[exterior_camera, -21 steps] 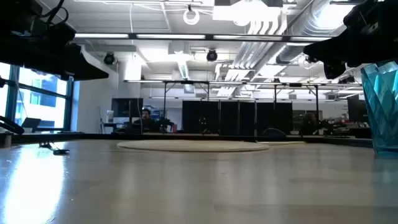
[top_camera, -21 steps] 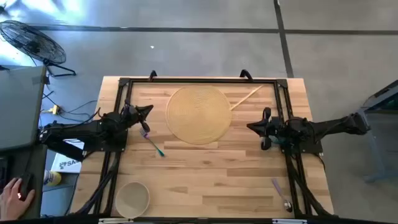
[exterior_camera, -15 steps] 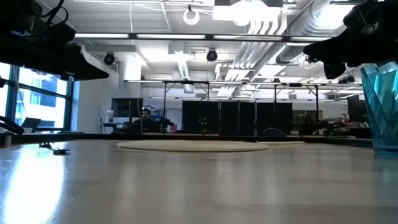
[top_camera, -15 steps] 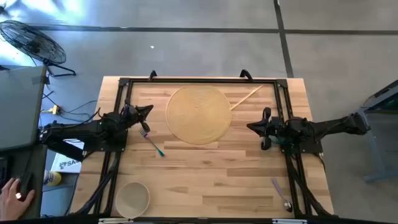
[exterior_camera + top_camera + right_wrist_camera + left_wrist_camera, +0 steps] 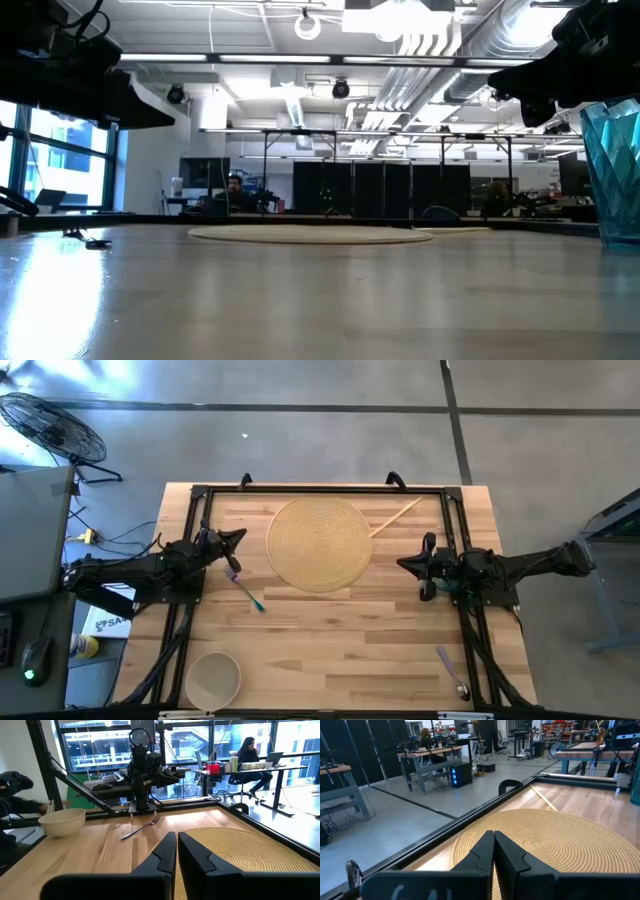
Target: Pick & Place Utensil
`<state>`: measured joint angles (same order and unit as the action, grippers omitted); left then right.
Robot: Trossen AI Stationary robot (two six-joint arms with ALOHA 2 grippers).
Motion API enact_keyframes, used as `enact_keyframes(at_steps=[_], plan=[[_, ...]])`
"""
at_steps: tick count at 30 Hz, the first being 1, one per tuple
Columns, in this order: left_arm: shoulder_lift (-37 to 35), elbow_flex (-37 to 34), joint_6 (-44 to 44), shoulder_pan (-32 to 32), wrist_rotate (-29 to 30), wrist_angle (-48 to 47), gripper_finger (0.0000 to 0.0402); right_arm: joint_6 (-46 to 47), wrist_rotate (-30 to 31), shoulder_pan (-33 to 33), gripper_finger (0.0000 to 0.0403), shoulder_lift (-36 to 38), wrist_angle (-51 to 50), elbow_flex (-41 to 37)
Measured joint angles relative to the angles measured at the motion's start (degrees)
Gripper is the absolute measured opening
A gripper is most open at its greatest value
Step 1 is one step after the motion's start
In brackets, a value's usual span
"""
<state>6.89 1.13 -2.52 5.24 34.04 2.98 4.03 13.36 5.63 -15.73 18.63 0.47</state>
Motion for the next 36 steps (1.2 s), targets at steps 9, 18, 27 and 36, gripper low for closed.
enact_keyframes(at_steps=[9, 18, 27, 36], plan=[[-0.01, 0.00, 0.00, 0.01, 0.00, 0.00, 0.0003, 0.00, 0.01, 0.00, 0.0012, -0.02, -0.02, 0.02], [0.00, 0.00, 0.00, 0.00, 0.02, 0.00, 0.0003, 0.01, -0.01, 0.00, 0.0012, -0.02, 0.01, 0.01], [-0.01, 0.00, 13.77, 0.01, -5.57, 0.00, 0.0003, 0.00, -0.02, 0.00, 0.0012, 0.00, 0.00, 0.01], [0.14, 0.00, 34.76, 0.00, -27.23, -0.34, 0.0003, 0.00, 0.00, 0.00, 0.0012, -0.01, -0.01, 0.01]])
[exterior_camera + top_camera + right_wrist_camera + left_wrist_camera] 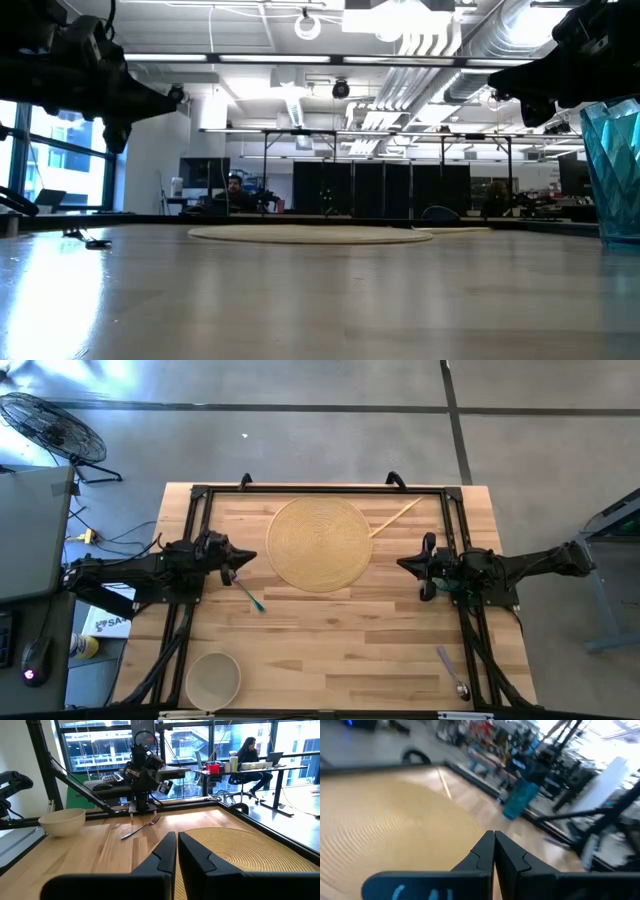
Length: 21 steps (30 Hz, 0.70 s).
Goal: Pick & Place Utensil
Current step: Put the white bowl on the brown mat
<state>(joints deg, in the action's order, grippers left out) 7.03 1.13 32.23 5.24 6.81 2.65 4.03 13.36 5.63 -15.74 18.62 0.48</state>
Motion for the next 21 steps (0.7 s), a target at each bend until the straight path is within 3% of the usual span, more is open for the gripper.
enact_keyframes(at_steps=[6, 10, 12, 16, 21], plan=[[0.33, 0.00, 4.40, -0.03, -11.54, 1.85, 0.0003, 0.00, 0.01, 0.00, 0.0012, 0.00, 0.00, 0.00], [0.37, 0.00, 3.12, -0.54, -21.26, 8.32, 0.0003, 0.00, 0.01, 0.00, 0.0012, 0.00, 0.01, 0.01], [0.37, 0.00, 2.75, -2.55, -23.38, 13.07, 0.0003, 0.01, 0.01, 0.01, 0.0012, 0.00, -0.01, -0.01], [1.19, 0.00, -0.83, -9.91, -21.88, 19.70, 0.0003, 0.00, 0.01, 0.01, 0.0012, 0.00, 0.00, -0.01], [6.01, 0.00, -4.79, -21.07, -9.22, 22.73, 0.0003, 0.00, 0.01, 0.00, 0.0012, 0.02, 0.01, -0.01]])
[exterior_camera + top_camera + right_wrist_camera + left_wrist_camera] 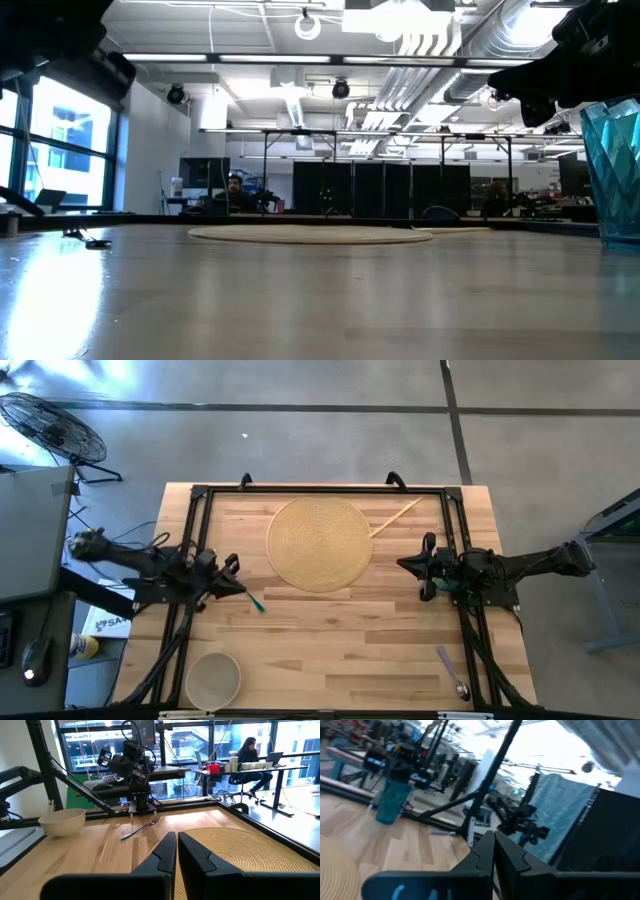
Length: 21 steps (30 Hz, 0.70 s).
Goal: Pick & Place Utensil
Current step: Put the white bowl on the brown mat
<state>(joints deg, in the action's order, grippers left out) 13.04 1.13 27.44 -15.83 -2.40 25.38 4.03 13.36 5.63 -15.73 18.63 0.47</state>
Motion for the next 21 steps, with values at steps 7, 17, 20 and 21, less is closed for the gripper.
enact_keyframes(at_steps=[7, 17, 20, 21], plan=[[13.38, 1.25, -4.71, -13.51, 12.22, 10.81, 0.0003, 0.00, 0.00, 0.01, 0.0012, -0.02, 0.00, 0.00], [40.10, 16.11, -14.22, -26.45, 19.26, 8.94, 0.0003, 0.00, 0.00, 0.01, 0.0012, -0.02, -0.06, 0.00], [45.62, 21.05, -15.99, -27.93, 19.25, 5.45, 0.0003, 0.00, 0.00, 0.00, 0.0012, -0.02, -0.08, 0.01], [47.18, 22.86, -16.16, -28.22, 19.24, 3.72, 0.0003, 0.00, -0.02, 0.00, 0.0012, -0.02, -0.07, 0.00]])
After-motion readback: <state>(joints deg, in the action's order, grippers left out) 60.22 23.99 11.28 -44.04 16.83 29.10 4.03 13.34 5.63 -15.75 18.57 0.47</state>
